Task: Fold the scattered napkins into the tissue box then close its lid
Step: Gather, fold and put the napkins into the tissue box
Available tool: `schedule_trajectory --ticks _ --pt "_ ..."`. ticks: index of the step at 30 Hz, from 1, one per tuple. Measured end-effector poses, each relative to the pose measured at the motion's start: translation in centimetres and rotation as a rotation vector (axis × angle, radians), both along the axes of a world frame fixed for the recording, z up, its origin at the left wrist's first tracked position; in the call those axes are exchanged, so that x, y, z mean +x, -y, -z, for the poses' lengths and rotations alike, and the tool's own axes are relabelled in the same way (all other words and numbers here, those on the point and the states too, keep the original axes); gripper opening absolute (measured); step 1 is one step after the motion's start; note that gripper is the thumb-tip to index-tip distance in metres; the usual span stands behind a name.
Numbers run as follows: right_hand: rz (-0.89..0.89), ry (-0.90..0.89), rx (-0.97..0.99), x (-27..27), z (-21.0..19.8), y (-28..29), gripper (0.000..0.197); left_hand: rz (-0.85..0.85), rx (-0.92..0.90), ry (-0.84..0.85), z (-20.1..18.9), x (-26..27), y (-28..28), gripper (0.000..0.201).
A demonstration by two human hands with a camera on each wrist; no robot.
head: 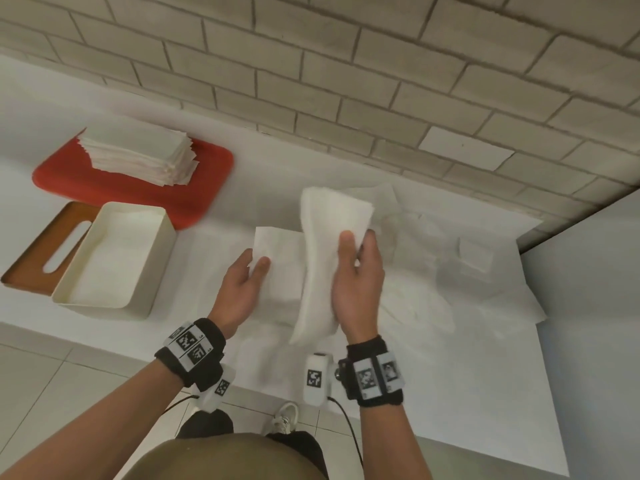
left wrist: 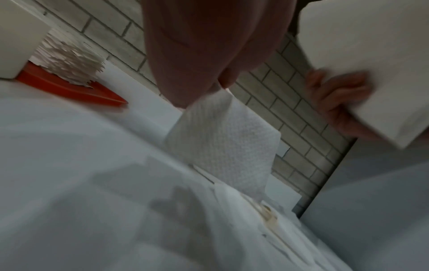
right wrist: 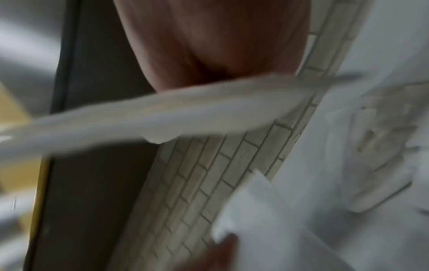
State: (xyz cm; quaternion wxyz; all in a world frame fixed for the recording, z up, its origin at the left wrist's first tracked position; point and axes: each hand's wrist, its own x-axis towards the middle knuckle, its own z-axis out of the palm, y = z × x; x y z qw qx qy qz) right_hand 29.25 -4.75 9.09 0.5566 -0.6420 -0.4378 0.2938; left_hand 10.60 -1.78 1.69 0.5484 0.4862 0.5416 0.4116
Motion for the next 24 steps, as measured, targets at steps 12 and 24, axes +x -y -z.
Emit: schedule_trajectory --ticks 12,24 --pt "0.047 0.335 -0.060 -16.3 4.0 -0.7 0.036 -0.107 0.049 0.122 -4.5 -8.9 1.3 0.029" --pt "-0.408 0.201 -0.448 -32.3 5.7 -3.9 0.030 -0.125 0.206 -0.524 -6.2 -28.5 -8.5 0.044"
